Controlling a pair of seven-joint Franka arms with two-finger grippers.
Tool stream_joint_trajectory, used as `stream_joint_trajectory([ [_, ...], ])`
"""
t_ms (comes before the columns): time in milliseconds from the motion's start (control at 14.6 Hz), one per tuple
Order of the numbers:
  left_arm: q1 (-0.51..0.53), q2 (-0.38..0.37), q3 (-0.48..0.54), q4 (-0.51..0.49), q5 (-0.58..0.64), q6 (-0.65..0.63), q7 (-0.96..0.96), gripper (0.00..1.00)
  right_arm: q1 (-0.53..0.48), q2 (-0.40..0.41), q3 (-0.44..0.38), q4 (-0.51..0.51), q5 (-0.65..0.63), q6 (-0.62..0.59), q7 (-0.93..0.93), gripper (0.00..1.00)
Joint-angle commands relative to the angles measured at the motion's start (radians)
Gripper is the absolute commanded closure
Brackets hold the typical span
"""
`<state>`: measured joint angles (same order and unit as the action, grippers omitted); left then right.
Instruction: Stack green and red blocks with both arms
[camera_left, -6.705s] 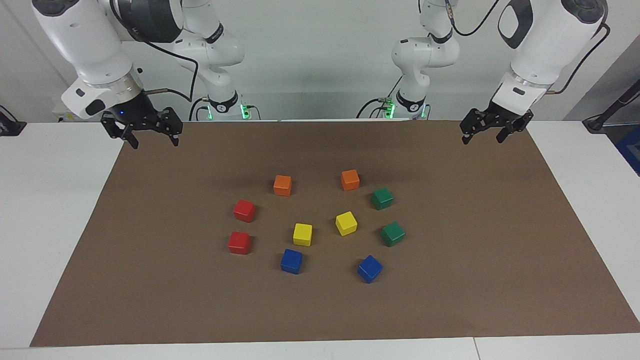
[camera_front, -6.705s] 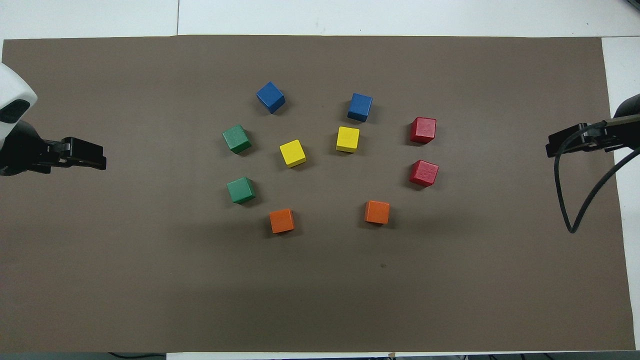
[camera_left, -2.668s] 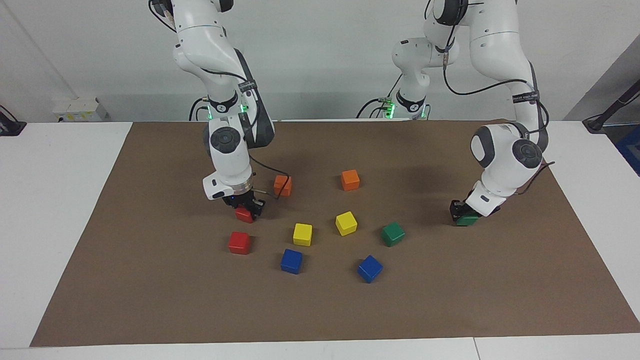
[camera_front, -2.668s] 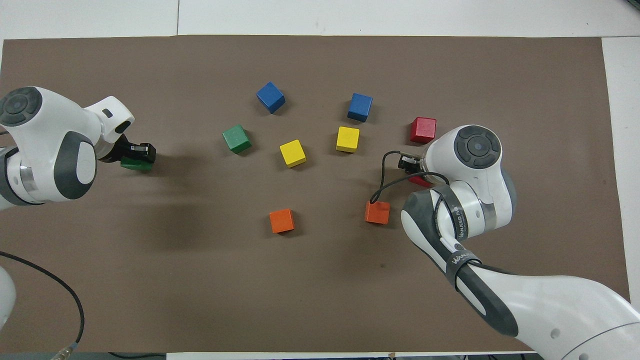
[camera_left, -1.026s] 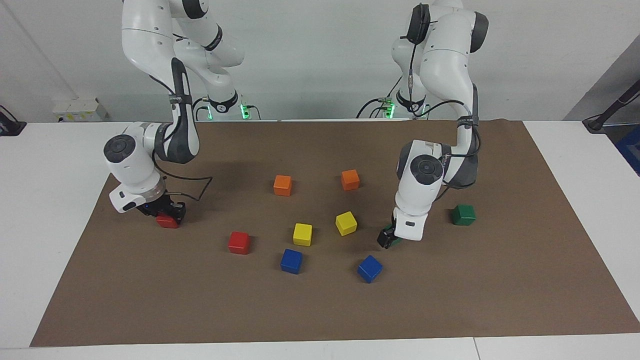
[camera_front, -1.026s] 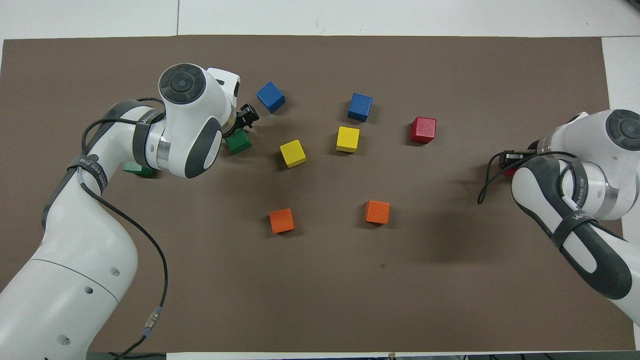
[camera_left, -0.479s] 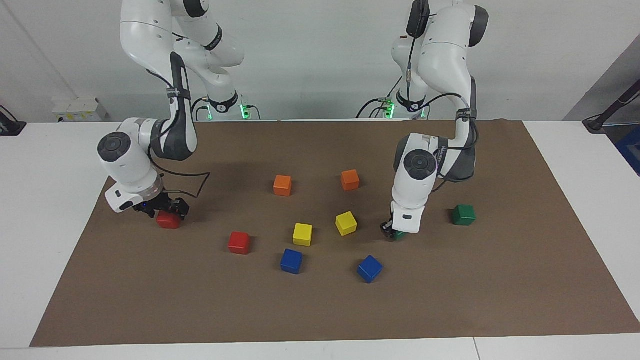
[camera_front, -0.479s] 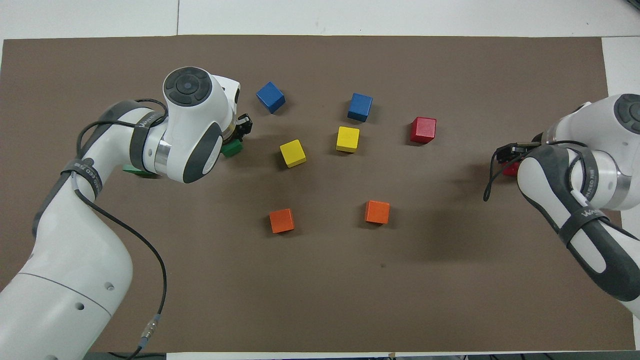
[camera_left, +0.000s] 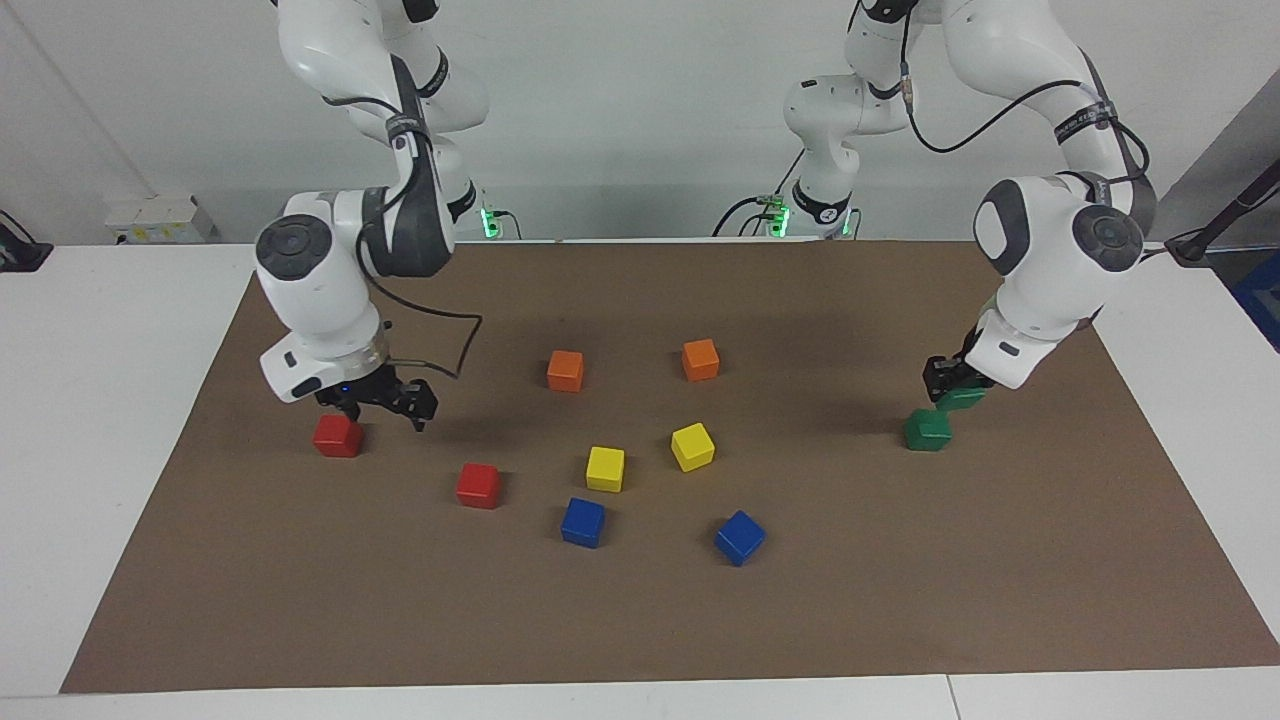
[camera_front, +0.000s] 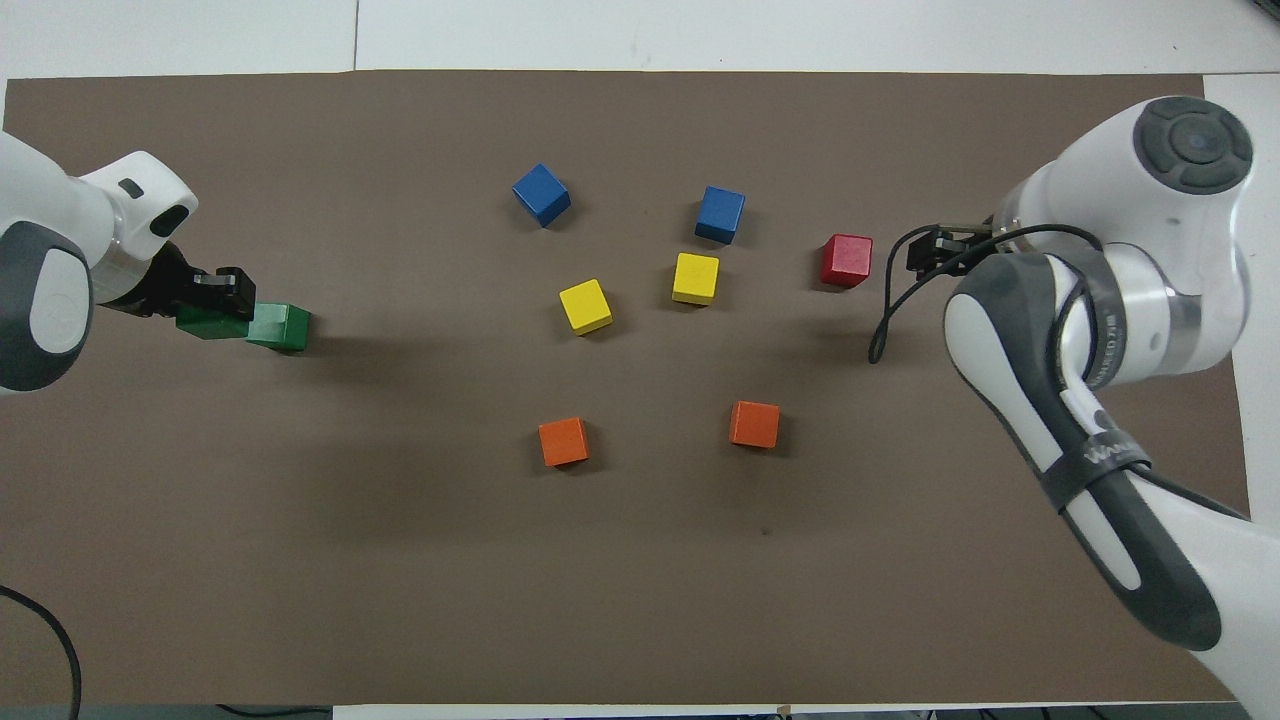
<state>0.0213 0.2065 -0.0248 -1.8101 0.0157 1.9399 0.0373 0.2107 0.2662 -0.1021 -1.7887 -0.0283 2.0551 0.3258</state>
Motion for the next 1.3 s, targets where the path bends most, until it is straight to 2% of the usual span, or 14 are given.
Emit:
stream_joint_trajectory([
  [0,0.003,-0.004,-0.012,-0.077,-0.014,0.101,0.062,1.00,0.047,0.132,-0.001,0.127,0.051,0.034,0.100,0.00],
  [205,-0.003,0.016,-0.012,-0.123,-0.014,0.183,0.091,1.00,0.068,0.232,0.001,0.213,0.073,0.063,0.139,0.00],
  [616,0.006,0.048,-0.010,-0.121,-0.014,0.212,0.128,1.00,0.090,0.284,0.001,0.209,0.062,0.151,0.141,0.00],
  [821,0.003,0.050,-0.010,-0.133,-0.014,0.228,0.128,1.00,0.087,0.291,0.001,0.160,0.062,0.221,0.134,0.00],
  [889,0.000,0.048,-0.010,-0.140,-0.014,0.235,0.127,0.73,0.090,0.289,0.001,0.129,0.065,0.258,0.133,0.00],
  [958,-0.003,0.048,-0.010,-0.144,-0.014,0.247,0.124,0.32,0.091,0.286,0.001,0.105,0.073,0.279,0.139,0.00],
  [1026,-0.003,0.047,-0.010,-0.152,-0.014,0.257,0.122,0.00,0.087,0.284,0.001,0.098,0.076,0.278,0.142,0.00],
  [1163,0.002,0.045,-0.010,-0.146,-0.014,0.249,0.125,0.00,0.081,0.278,0.001,0.083,0.076,0.275,0.141,0.00],
  [1232,0.006,0.037,-0.010,-0.140,-0.014,0.238,0.125,0.00,0.081,0.277,0.001,0.081,0.077,0.267,0.147,0.15],
])
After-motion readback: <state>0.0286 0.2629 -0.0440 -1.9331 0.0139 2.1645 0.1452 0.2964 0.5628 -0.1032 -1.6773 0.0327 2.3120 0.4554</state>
